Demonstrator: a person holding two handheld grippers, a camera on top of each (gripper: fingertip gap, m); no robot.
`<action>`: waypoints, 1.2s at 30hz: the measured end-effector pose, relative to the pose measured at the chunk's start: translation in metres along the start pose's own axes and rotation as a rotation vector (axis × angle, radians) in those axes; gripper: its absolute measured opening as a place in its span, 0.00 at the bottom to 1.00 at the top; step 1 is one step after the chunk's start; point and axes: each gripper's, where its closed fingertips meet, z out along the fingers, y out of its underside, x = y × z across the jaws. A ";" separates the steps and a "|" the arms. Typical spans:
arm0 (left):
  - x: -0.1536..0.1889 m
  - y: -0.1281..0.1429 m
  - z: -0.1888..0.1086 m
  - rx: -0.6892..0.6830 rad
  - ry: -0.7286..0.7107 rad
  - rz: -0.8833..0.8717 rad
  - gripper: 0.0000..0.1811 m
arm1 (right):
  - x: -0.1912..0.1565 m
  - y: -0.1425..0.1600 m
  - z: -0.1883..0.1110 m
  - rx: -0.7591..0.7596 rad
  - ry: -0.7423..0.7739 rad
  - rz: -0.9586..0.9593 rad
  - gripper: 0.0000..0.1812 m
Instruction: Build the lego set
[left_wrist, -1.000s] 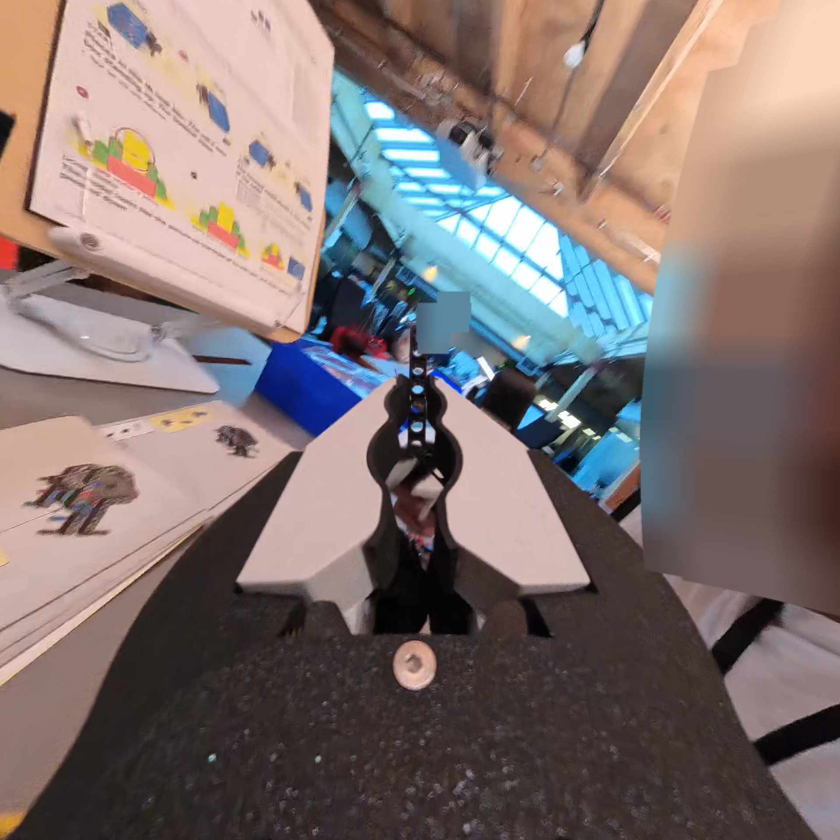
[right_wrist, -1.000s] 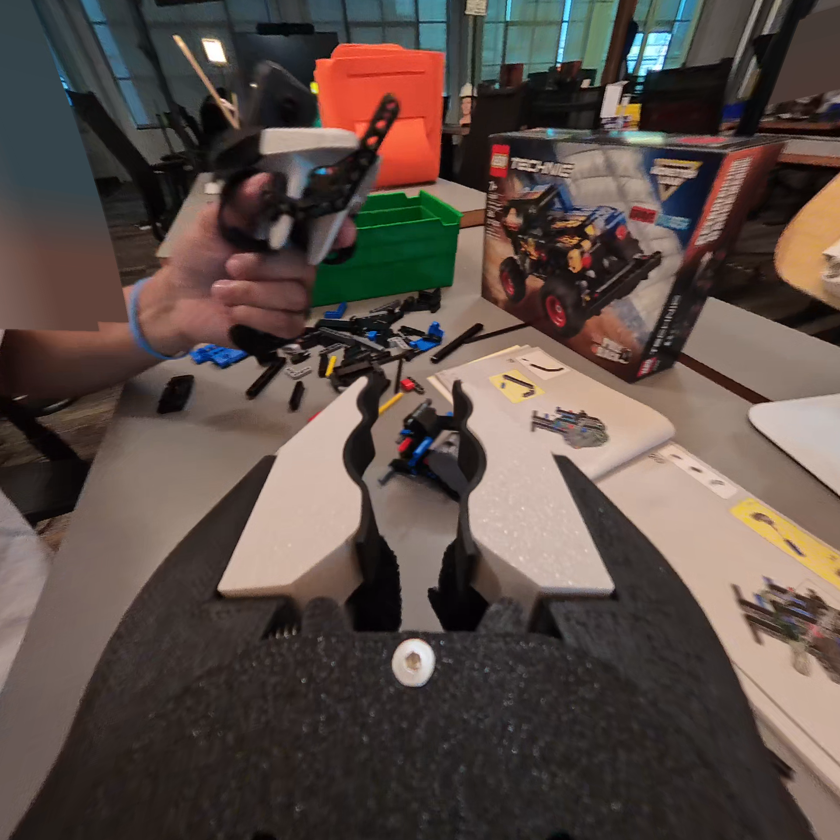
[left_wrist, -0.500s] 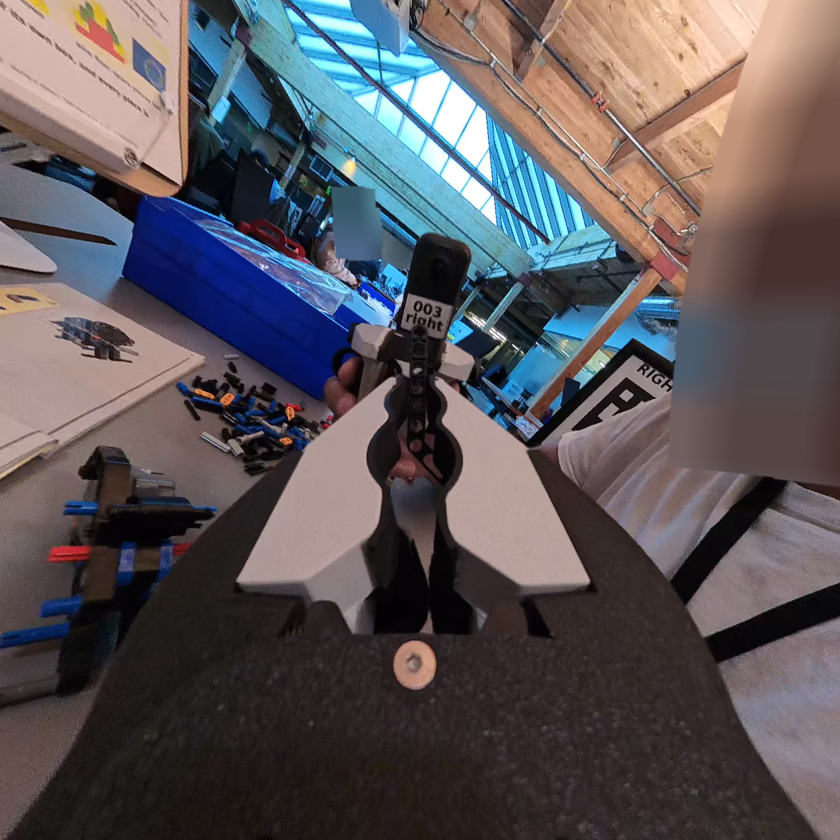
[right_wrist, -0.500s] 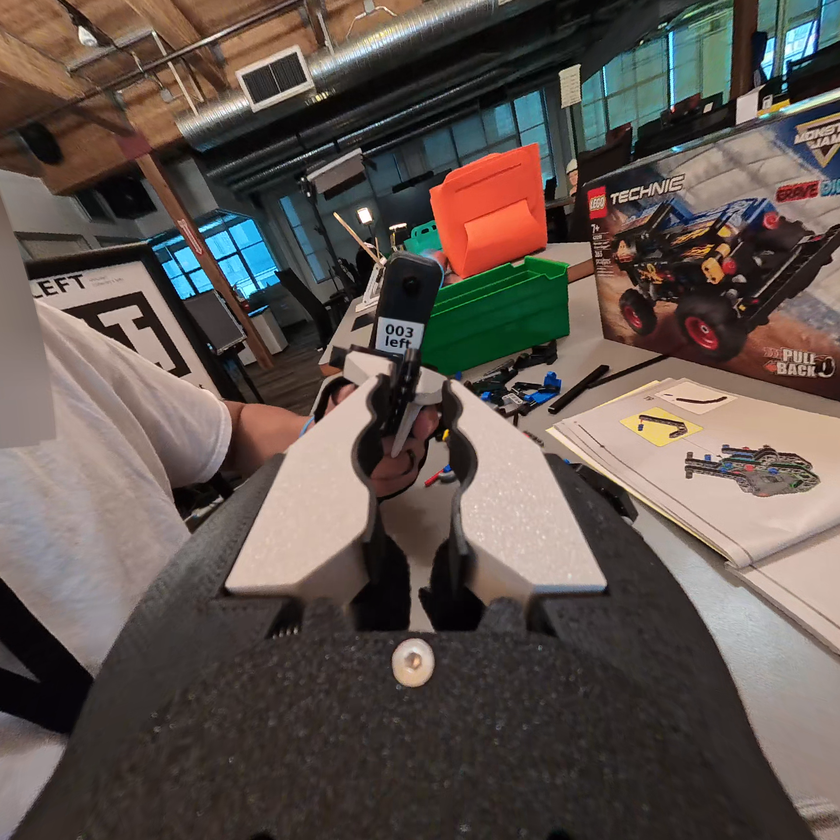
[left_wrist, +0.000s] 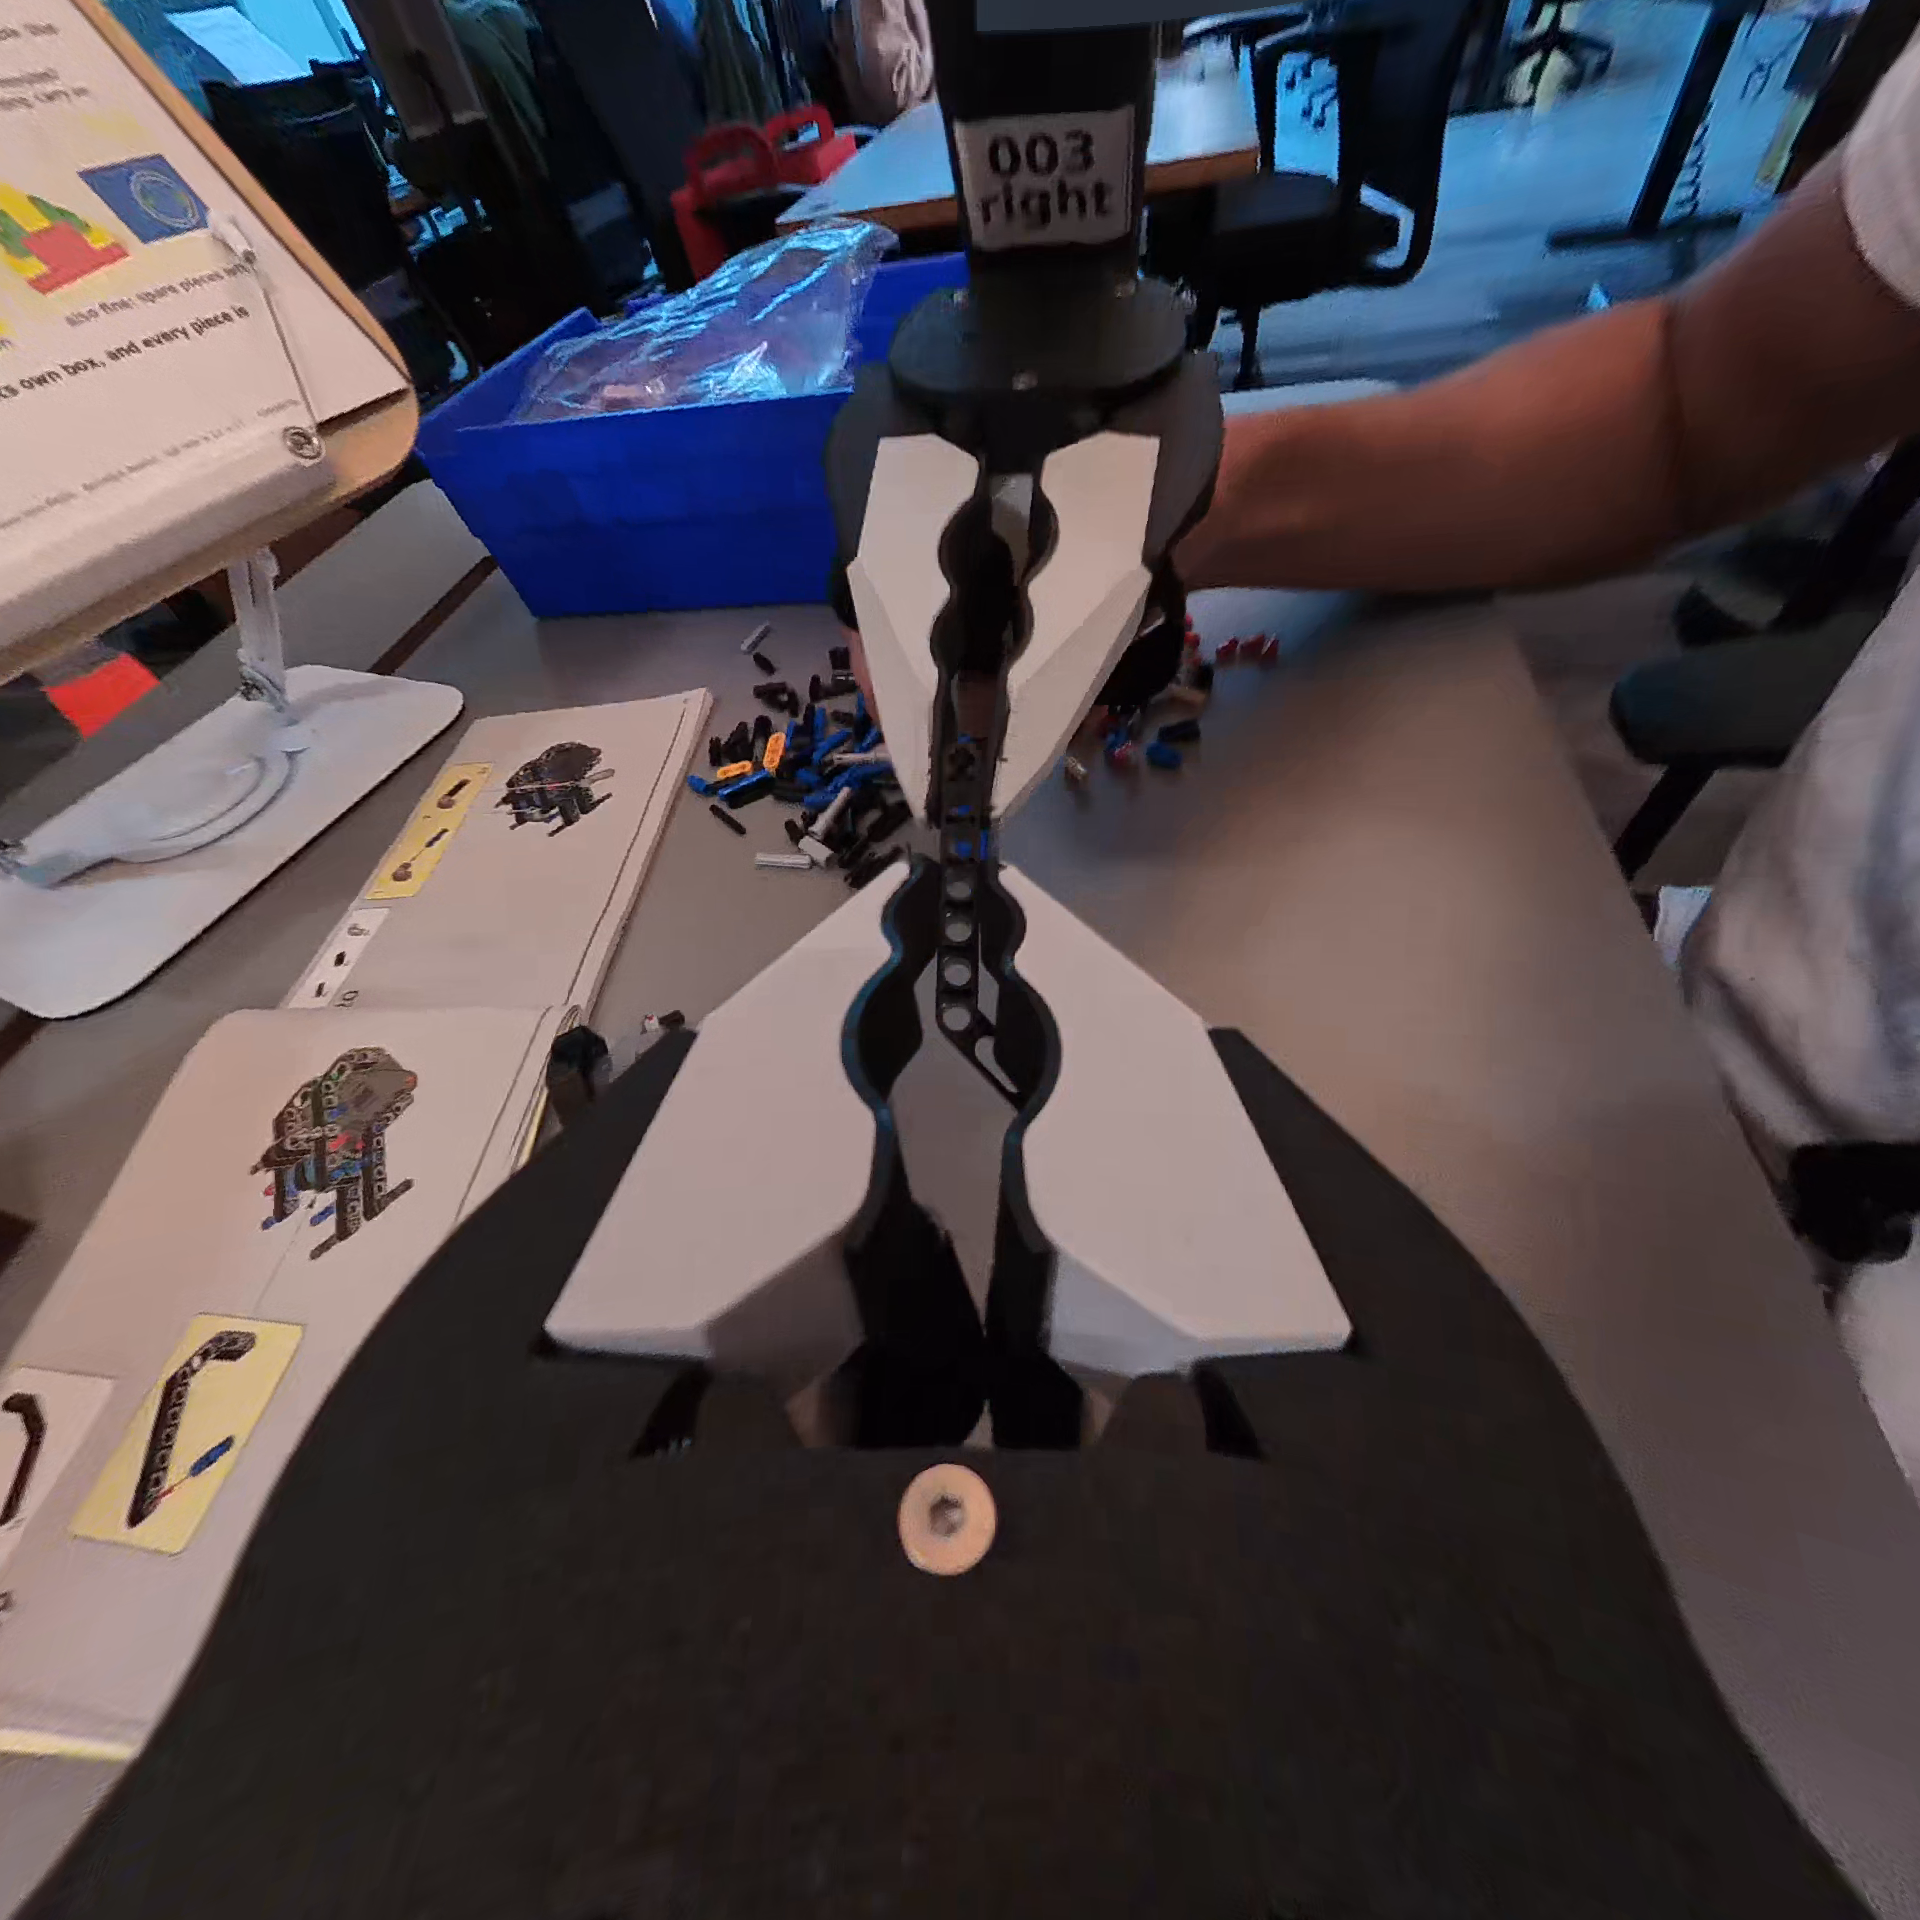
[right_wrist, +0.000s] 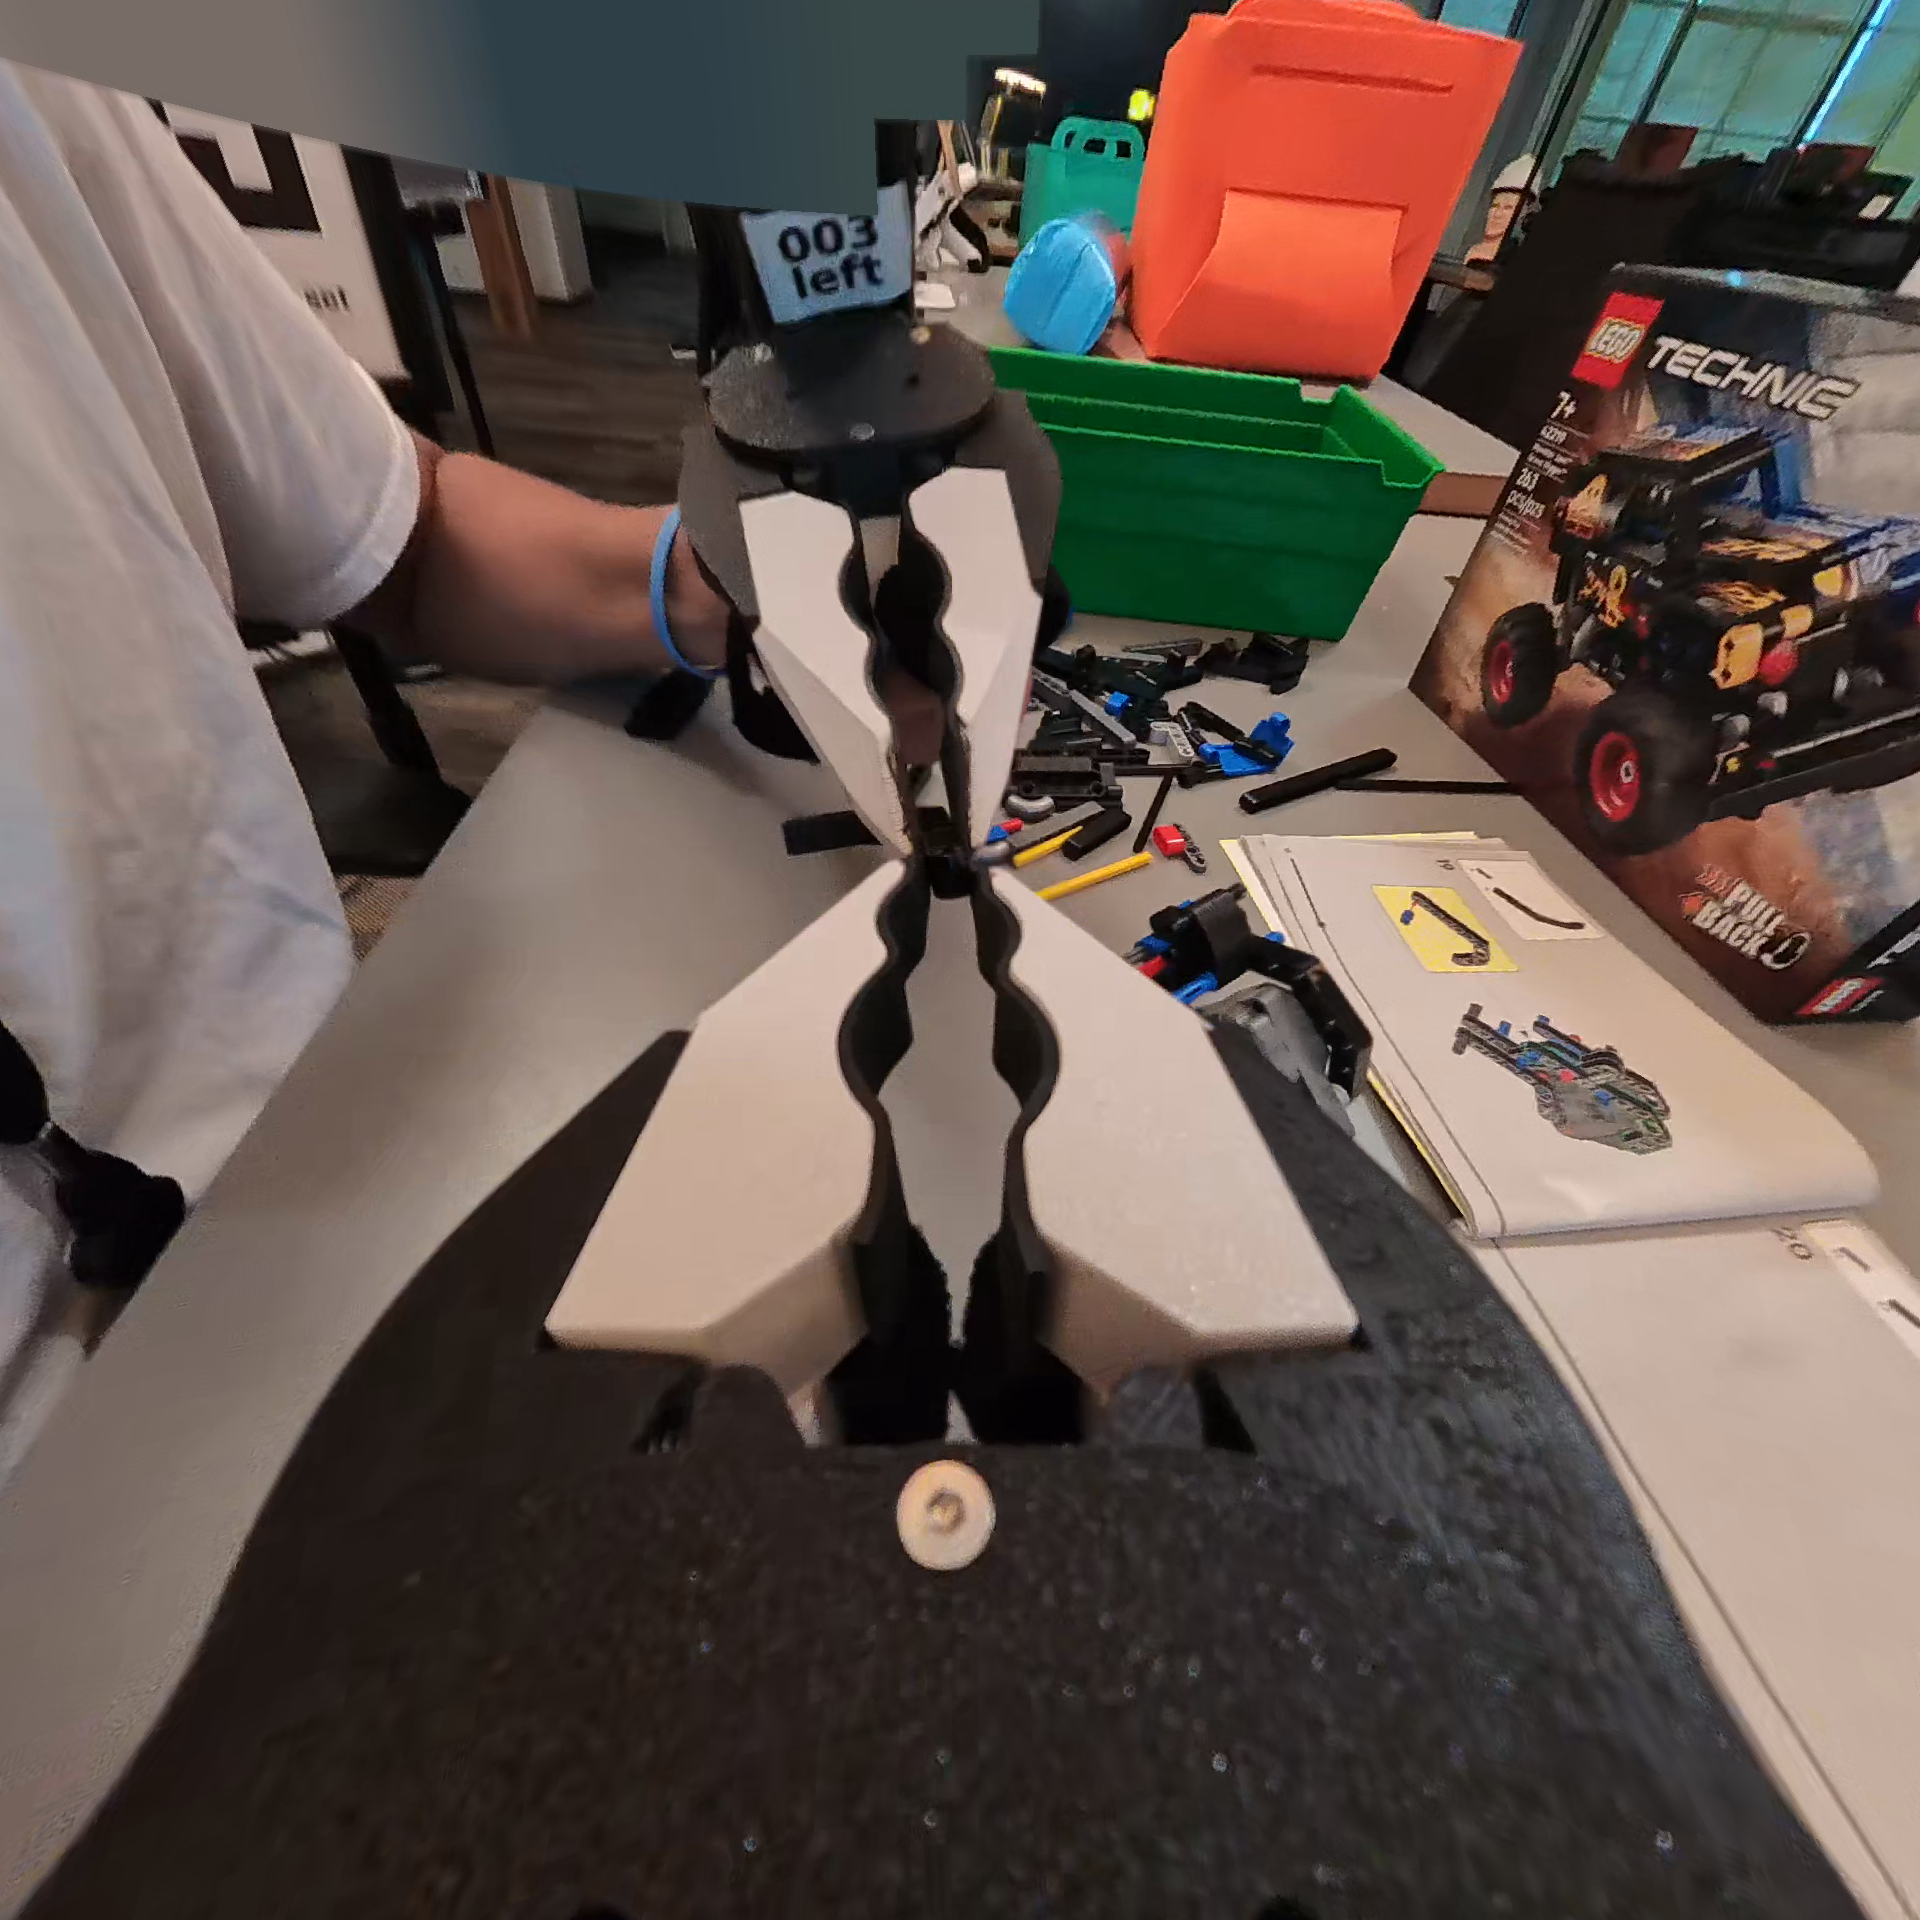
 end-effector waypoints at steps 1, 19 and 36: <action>0.001 0.001 0.000 -0.008 0.000 0.014 0.03 | -0.002 0.001 0.000 -0.007 0.006 -0.019 0.04; -0.008 -0.004 0.005 0.054 -0.121 0.076 0.03 | 0.005 0.021 0.002 -0.163 0.111 0.034 0.24; -0.002 0.012 0.015 -0.029 -0.152 0.218 0.05 | 0.018 0.055 -0.009 -0.411 0.210 0.139 0.03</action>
